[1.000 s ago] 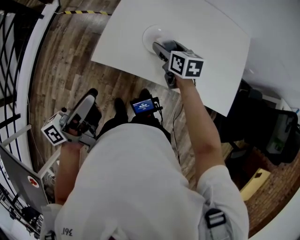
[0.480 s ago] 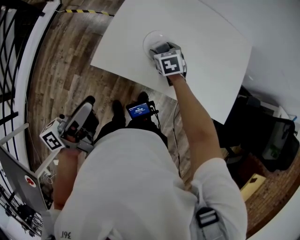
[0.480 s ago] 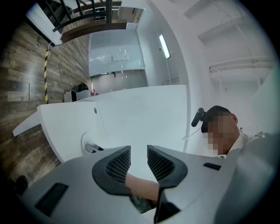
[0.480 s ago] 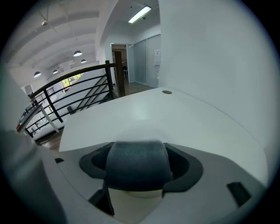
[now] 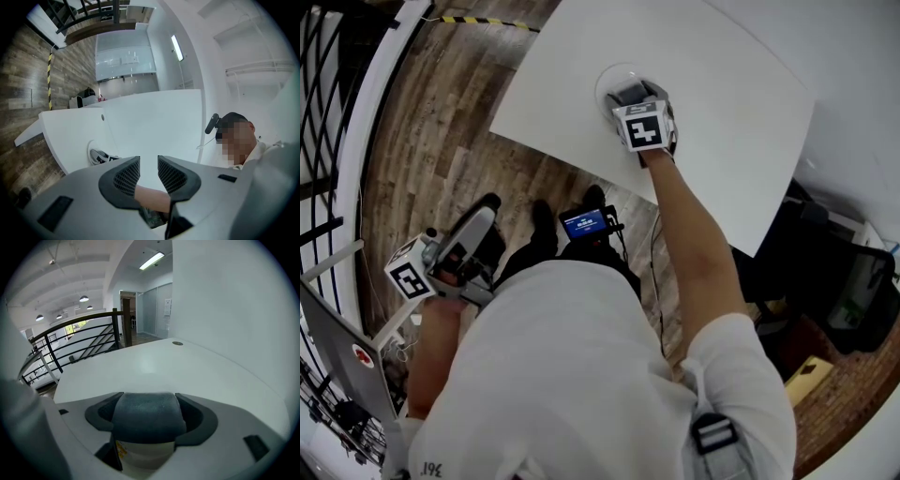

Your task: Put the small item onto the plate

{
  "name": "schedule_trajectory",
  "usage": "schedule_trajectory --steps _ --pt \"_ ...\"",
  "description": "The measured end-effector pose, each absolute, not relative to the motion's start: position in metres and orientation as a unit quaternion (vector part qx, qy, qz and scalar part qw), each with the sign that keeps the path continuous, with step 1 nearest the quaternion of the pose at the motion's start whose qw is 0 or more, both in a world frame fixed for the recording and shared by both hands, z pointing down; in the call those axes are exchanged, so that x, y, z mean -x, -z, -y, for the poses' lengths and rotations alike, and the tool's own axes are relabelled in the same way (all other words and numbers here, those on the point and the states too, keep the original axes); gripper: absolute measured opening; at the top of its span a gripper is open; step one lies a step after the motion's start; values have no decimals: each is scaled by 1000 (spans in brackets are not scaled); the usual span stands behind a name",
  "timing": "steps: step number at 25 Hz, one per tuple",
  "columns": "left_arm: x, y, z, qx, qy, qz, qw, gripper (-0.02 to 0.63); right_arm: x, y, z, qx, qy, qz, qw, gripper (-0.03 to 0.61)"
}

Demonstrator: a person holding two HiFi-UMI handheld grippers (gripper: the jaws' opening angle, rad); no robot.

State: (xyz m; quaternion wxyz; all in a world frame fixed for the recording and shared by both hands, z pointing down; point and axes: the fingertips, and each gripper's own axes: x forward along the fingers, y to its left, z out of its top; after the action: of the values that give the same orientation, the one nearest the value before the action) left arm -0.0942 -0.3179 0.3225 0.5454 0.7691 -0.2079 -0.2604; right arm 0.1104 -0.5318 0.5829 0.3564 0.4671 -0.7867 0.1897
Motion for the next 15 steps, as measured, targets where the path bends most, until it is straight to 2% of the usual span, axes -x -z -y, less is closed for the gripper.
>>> schedule_trajectory --steps 15 --pt "93 -327 317 -767 248 209 553 115 -110 -580 537 -472 -173 794 343 339"
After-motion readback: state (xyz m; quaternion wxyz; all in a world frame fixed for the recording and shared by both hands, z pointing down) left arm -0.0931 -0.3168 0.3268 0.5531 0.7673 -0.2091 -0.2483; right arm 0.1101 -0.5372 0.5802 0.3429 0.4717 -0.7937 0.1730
